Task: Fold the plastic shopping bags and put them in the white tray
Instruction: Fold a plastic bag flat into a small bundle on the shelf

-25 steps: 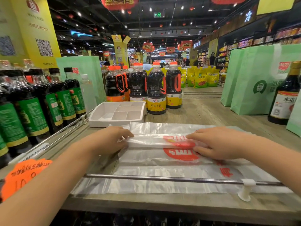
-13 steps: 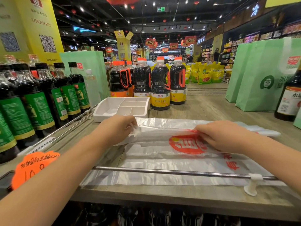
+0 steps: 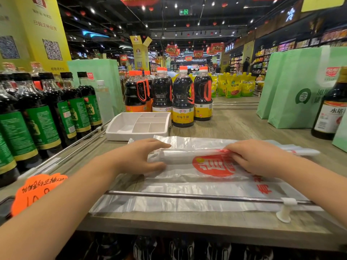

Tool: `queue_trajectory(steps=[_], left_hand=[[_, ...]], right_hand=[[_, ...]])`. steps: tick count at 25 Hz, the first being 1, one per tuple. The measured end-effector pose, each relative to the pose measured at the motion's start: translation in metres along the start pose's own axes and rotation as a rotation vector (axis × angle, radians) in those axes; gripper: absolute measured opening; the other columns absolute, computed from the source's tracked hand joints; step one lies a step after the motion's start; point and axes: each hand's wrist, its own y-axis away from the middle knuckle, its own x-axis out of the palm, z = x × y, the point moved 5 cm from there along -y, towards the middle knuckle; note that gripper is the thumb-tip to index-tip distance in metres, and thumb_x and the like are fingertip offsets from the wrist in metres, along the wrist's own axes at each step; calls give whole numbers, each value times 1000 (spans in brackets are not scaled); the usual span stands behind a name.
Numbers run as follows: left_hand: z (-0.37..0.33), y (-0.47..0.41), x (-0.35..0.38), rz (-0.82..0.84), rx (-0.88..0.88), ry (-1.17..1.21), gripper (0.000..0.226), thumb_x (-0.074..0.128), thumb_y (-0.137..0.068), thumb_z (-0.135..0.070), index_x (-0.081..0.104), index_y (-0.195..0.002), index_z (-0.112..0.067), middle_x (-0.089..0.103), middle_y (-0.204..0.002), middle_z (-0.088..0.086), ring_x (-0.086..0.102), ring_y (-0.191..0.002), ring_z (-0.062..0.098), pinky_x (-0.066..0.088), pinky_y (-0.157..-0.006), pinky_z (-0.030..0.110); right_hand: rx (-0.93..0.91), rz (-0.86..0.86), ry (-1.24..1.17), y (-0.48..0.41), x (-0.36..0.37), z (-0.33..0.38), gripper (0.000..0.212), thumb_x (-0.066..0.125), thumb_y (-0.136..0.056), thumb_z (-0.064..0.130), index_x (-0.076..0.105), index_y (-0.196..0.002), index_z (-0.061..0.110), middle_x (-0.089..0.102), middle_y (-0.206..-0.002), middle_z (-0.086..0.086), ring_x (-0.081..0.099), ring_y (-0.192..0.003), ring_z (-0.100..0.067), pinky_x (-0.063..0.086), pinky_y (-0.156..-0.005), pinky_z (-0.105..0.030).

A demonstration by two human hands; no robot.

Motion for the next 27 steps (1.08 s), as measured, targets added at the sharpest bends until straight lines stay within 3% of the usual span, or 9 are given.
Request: queue_trajectory(steps=[6,12,14,16,18,19,23,27], left_hand=[[-18,-11,-9,-213,63,-261,33,55,-99,-28,63,-130,-36,68,-122,-12,63,-107,14,52,-84,32],[-18,-14,-7,-278,42,-299,40,49,-99,-19,61,-133,-36,68,-123,-9,66,-103,21,55,-78,37],[-19,-16,-8,-300,57,-242,43,50,-99,-15,59,-136,-35,64,-129,-8,65,-106,20,55,-81,37],[-18,-17,-7,-311,73,-189,45,51,-99,-11,58,-138,-34,60,-137,-6,62,-113,20,53,-89,35],[-16,-18,-6,-304,87,-134,47,52,-99,-8,58,-139,-31,58,-140,-4,60,-119,20,48,-97,33],[-15,-18,-6,-303,91,-108,47,53,-98,-6,58,-139,-31,57,-141,-3,59,-121,20,46,-100,32],[-11,-16,-9,-350,135,-22,51,55,-96,0,59,-138,-30,52,-146,-1,53,-130,19,38,-110,28],[-15,-16,-17,-429,188,46,57,55,-93,7,60,-137,-30,47,-151,-2,48,-134,18,35,-109,22]], right_hand=[[-45,-65,11,0,-7,8,34,37,-103,39,56,-131,36,62,-123,13,59,-108,-12,51,-86,-35],[-118,-78,371,-12,-12,32,38,36,-97,51,62,-112,27,54,-101,7,53,-87,-15,51,-68,-32],[-98,-6,270,-17,-14,36,51,33,-95,66,59,-122,31,53,-113,9,57,-92,-14,50,-69,-31],[-6,117,-58,-24,-16,31,69,32,-88,79,49,-139,36,48,-136,13,55,-116,-13,48,-89,-32],[71,200,-320,-37,-19,27,74,38,-86,77,44,-146,34,46,-147,13,48,-129,-14,39,-107,-36],[87,243,-332,-43,-19,24,71,44,-87,72,42,-147,34,48,-147,13,49,-128,-13,37,-110,-36],[62,339,-374,-54,-10,19,74,73,-79,60,45,-144,39,56,-133,21,52,-101,-1,40,-97,-31],[40,315,-430,-61,-10,21,70,81,-74,54,51,-136,39,56,-112,30,51,-87,10,38,-78,-19]])
